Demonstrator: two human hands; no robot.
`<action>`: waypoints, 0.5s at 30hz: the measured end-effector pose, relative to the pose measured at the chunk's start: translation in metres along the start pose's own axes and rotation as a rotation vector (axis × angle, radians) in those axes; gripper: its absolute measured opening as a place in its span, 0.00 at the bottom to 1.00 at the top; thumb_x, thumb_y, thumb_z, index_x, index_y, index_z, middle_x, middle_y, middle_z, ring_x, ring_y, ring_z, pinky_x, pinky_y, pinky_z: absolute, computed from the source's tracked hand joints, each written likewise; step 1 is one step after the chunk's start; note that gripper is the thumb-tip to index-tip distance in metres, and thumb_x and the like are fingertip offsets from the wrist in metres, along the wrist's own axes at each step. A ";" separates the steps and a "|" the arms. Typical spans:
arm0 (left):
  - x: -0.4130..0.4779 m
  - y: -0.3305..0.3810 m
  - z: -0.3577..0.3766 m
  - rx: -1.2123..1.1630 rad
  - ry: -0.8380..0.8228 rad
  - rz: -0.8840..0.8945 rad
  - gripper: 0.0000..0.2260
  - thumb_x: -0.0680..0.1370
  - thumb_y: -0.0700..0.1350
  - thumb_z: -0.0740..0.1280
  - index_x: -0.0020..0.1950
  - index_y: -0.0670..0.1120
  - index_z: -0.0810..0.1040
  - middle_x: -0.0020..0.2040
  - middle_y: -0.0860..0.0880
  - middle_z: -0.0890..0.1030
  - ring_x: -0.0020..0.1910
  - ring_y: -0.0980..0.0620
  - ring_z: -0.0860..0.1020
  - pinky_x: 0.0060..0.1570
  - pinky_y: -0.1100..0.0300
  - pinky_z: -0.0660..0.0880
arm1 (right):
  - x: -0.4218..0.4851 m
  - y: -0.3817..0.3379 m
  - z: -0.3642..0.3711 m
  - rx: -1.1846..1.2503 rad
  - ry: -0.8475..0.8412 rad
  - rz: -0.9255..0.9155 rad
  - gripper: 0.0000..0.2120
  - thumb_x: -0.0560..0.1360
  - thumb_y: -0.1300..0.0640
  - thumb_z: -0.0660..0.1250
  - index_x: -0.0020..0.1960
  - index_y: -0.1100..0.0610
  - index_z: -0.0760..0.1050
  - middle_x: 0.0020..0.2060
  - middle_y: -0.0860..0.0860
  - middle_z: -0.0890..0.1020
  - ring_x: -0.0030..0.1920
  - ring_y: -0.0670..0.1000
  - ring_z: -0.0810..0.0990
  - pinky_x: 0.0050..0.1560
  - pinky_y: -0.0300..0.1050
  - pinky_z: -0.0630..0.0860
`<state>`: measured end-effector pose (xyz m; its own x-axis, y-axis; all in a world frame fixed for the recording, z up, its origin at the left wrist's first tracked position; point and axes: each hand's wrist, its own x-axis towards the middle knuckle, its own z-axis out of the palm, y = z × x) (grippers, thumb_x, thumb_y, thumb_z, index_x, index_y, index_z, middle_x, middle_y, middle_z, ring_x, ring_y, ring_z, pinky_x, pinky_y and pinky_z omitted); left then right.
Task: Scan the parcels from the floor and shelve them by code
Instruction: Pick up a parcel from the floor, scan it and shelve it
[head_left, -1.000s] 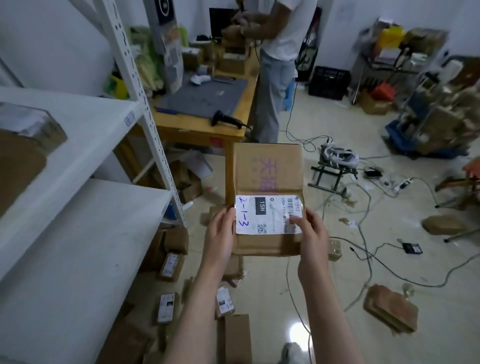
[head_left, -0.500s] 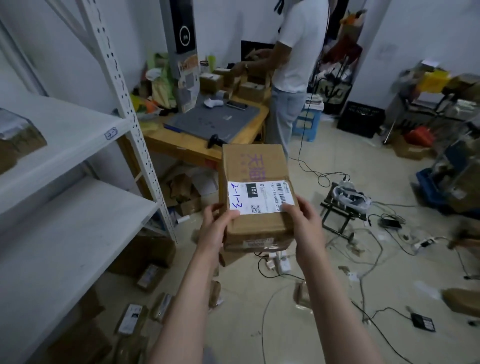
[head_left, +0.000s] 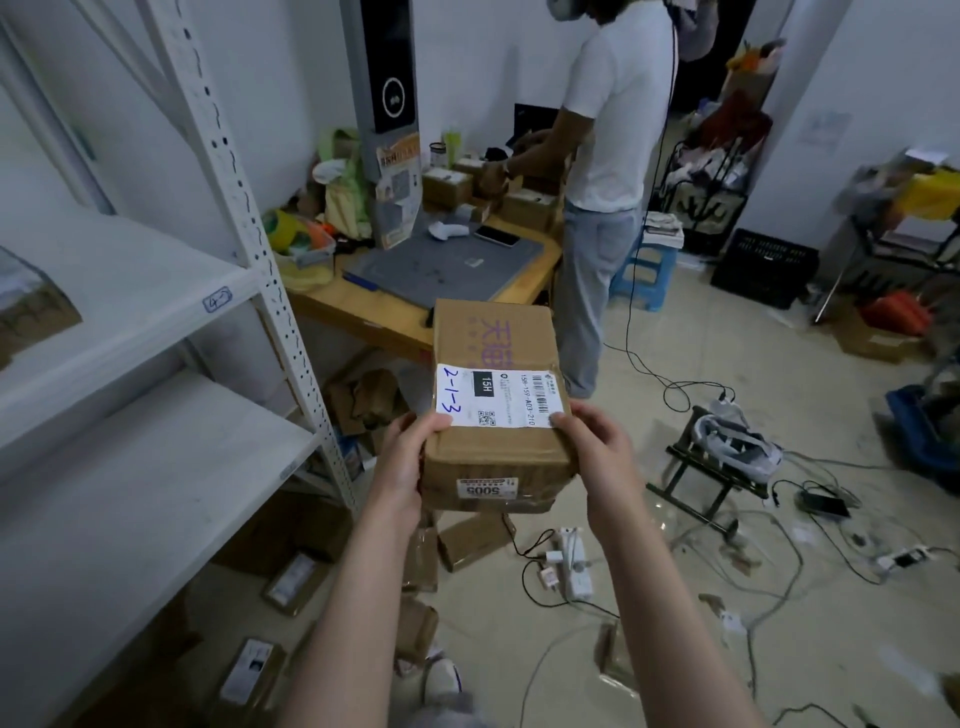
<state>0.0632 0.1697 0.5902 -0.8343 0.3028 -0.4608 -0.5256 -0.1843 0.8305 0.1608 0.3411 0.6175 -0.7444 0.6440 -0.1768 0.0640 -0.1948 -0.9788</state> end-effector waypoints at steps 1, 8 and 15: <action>0.014 0.006 -0.001 0.011 0.003 0.012 0.44 0.55 0.60 0.78 0.70 0.50 0.74 0.59 0.45 0.84 0.56 0.41 0.83 0.45 0.48 0.81 | 0.013 0.000 0.007 -0.006 -0.011 -0.001 0.10 0.76 0.60 0.70 0.57 0.56 0.81 0.50 0.51 0.85 0.47 0.46 0.82 0.38 0.33 0.76; 0.100 0.057 -0.022 -0.011 0.051 0.085 0.52 0.50 0.65 0.83 0.71 0.50 0.73 0.61 0.45 0.83 0.58 0.42 0.82 0.49 0.47 0.80 | 0.101 -0.006 0.077 -0.062 -0.097 -0.040 0.08 0.77 0.60 0.68 0.55 0.53 0.82 0.50 0.49 0.86 0.52 0.49 0.82 0.53 0.46 0.78; 0.136 0.083 -0.035 -0.077 0.160 0.075 0.53 0.48 0.63 0.83 0.71 0.50 0.73 0.58 0.47 0.84 0.55 0.45 0.84 0.39 0.54 0.81 | 0.157 0.008 0.133 -0.058 -0.141 0.021 0.08 0.76 0.55 0.68 0.54 0.48 0.82 0.55 0.50 0.82 0.57 0.50 0.79 0.57 0.51 0.76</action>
<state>-0.0993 0.1624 0.5853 -0.8844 0.1342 -0.4471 -0.4667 -0.2738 0.8410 -0.0439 0.3420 0.5956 -0.8282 0.5289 -0.1851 0.1161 -0.1612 -0.9801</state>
